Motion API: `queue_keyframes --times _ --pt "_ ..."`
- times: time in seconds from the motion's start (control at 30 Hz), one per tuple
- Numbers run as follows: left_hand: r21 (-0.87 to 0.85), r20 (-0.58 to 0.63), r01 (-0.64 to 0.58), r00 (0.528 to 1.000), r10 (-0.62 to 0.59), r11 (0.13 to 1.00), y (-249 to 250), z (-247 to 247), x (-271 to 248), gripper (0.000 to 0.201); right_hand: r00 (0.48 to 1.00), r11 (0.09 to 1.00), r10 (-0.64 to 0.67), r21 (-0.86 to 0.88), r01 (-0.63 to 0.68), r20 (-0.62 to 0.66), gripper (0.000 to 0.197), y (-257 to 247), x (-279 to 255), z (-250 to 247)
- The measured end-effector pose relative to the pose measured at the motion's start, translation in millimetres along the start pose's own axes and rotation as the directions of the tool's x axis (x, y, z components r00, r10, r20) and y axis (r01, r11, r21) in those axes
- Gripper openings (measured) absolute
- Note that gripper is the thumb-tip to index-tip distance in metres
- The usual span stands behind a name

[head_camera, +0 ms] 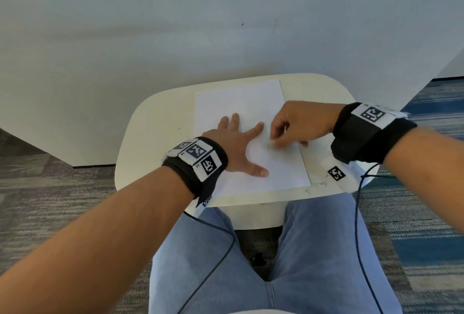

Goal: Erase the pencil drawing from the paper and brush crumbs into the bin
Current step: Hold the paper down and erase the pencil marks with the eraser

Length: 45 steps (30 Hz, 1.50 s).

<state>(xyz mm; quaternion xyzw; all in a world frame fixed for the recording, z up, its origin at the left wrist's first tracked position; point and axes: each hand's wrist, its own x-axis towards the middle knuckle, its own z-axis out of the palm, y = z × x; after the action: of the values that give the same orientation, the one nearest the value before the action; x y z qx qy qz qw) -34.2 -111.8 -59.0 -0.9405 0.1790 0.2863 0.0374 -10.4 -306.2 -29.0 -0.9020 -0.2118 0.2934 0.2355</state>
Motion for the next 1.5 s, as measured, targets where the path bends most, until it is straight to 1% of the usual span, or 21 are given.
queue_keyframes --times 0.07,0.17,0.27,0.33,0.4,0.47,0.53,0.63,0.67,0.77,0.8,0.87,0.93,0.97,1.07,1.13,1.2,1.27,1.33,1.43,1.5 --pt "-0.003 0.009 0.002 1.000 -0.002 1.000 0 -2 -1 0.120 0.982 0.957 0.052 0.289 0.002 -0.179 0.020 6 9 -1" --pt "0.025 -0.013 0.025 1.000 -0.024 0.999 10 0 -8 0.115 0.965 0.810 0.193 0.584 -0.055 -0.176 0.016 11 19 7" --pt "0.057 -0.123 -0.090 0.988 0.096 0.994 47 13 -22 0.103 0.969 0.768 0.209 0.635 -0.081 -0.130 0.016 12 24 9" --pt "0.040 -0.128 -0.201 0.970 0.205 0.979 76 27 -29 0.101 0.970 0.778 0.210 0.622 -0.088 -0.125 0.019 10 25 8" --pt "0.024 -0.105 -0.215 0.971 0.217 0.976 87 38 -32 0.105 0.969 0.797 0.214 0.596 -0.098 -0.127 0.020 7 26 9" --pt "0.018 -0.092 -0.142 0.985 0.143 0.990 73 48 -33 0.109 0.966 0.812 0.219 0.575 -0.101 -0.140 0.021 6 25 10" --pt "-0.023 -0.079 0.032 0.996 -0.033 0.999 43 55 -40 0.112 0.964 0.826 0.221 0.554 -0.105 -0.147 0.022 5 24 12" --pt "-0.072 -0.062 0.291 0.953 -0.296 0.954 4 54 -56 0.117 0.962 0.836 0.230 0.536 -0.117 -0.150 0.022 3 22 11" --pt "-0.078 -0.065 0.284 0.955 -0.289 0.956 1 53 -61 0.117 0.961 0.840 0.231 0.530 -0.117 -0.153 0.022 3 21 11" --pt "-0.060 -0.061 0.022 0.998 -0.026 0.998 10 56 -75 0.108 0.963 0.845 0.221 0.524 -0.109 -0.157 0.022 0 20 11" --pt "-0.045 -0.048 -0.011 0.999 0.009 0.999 8 60 -77 0.107 0.963 0.846 0.219 0.522 -0.107 -0.157 0.022 -1 20 11" --pt "-0.048 -0.030 0.133 0.990 -0.135 0.990 -9 61 -74 0.113 0.962 0.849 0.222 0.516 -0.111 -0.158 0.022 0 19 12" --pt "-0.051 -0.030 0.336 0.941 -0.338 0.940 -23 52 -69 0.119 0.961 0.852 0.226 0.510 -0.116 -0.160 0.021 1 19 12" --pt "-0.037 -0.053 0.342 0.938 -0.344 0.939 -22 47 -66 0.118 0.961 0.855 0.227 0.505 -0.118 -0.160 0.021 1 19 12" --pt "-0.025 -0.110 0.036 0.993 -0.039 0.999 19 32 -53 0.107 0.960 0.849 0.232 0.515 -0.120 -0.159 0.022 -1 20 11" --pt "-0.010 -0.094 -0.145 0.985 0.144 0.989 50 27 -41 0.101 0.957 0.840 0.238 0.529 -0.117 -0.166 0.022 -1 20 11" --pt "0.003 -0.080 -0.175 0.981 0.175 0.985 63 28 -31 0.100 0.954 0.828 0.245 0.549 -0.114 -0.171 0.021 0 20 11" --pt "0.011 -0.069 -0.094 0.993 0.094 0.996 51 32 -29 0.104 0.956 0.822 0.243 0.558 -0.113 -0.165 0.020 1 20 12" --pt "-0.021 -0.037 0.091 0.995 -0.091 0.996 21 37 -35 0.111 0.957 0.827 0.243 0.549 -0.120 -0.157 0.020 1 21 12" --pt "-0.099 -0.005 0.379 0.924 -0.381 0.920 -24 36 -45 0.119 0.958 0.831 0.240 0.544 -0.119 -0.156 0.020 3 22 12" --pt "-0.115 -0.062 0.330 0.939 -0.339 0.937 -30 37 -51 0.116 0.959 0.832 0.236 0.543 -0.116 -0.157 0.020 4 22 12"
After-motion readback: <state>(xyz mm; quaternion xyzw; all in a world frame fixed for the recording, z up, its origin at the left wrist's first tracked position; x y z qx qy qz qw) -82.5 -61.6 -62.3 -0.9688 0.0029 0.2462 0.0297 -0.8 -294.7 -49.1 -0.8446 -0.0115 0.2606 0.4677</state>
